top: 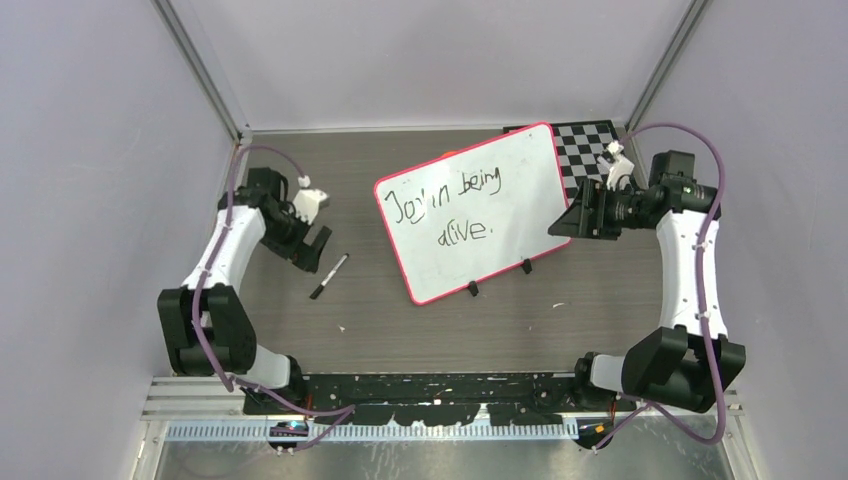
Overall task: Write a sentence on the whiteboard
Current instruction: Reset both arms
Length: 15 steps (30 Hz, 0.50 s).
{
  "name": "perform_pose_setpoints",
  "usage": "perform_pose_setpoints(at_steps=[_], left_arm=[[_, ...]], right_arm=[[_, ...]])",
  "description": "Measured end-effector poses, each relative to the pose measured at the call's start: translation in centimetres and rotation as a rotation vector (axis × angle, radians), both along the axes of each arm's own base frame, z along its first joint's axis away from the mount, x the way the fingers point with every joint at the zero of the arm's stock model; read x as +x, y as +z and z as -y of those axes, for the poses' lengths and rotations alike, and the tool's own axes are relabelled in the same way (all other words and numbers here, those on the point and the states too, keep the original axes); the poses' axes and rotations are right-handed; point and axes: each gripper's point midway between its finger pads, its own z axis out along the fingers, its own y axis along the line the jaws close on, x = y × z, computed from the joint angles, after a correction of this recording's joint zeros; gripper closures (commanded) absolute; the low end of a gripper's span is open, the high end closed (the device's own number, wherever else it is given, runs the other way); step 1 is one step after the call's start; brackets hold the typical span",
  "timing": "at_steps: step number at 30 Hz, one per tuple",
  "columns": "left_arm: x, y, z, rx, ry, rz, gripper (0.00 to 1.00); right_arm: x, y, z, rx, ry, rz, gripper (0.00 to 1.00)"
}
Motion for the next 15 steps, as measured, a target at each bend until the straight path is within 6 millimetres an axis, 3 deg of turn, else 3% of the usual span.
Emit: perform_pose_setpoints(at_steps=[5,9,12,15], left_arm=[[4.3,8.6,0.2,-0.046,0.028,0.187,0.00],[7.0,15.5,-2.0,-0.099,0.157,0.345,0.00],[7.9,17.6,-3.8,-0.114,0.255,0.401,0.00],[8.0,17.0,-4.2,-0.131,0.315,0.391,0.00]], right_arm=[[1.6,3.0,1.5,-0.064,-0.015,0.082,0.20],[4.2,5.4,4.3,-0.094,-0.073,0.134,0.20],[6.4,6.1,7.3,-0.111,-0.134,0.153,0.20],[7.8,5.1,9.6,-0.111,-0.178,0.125,0.20]])
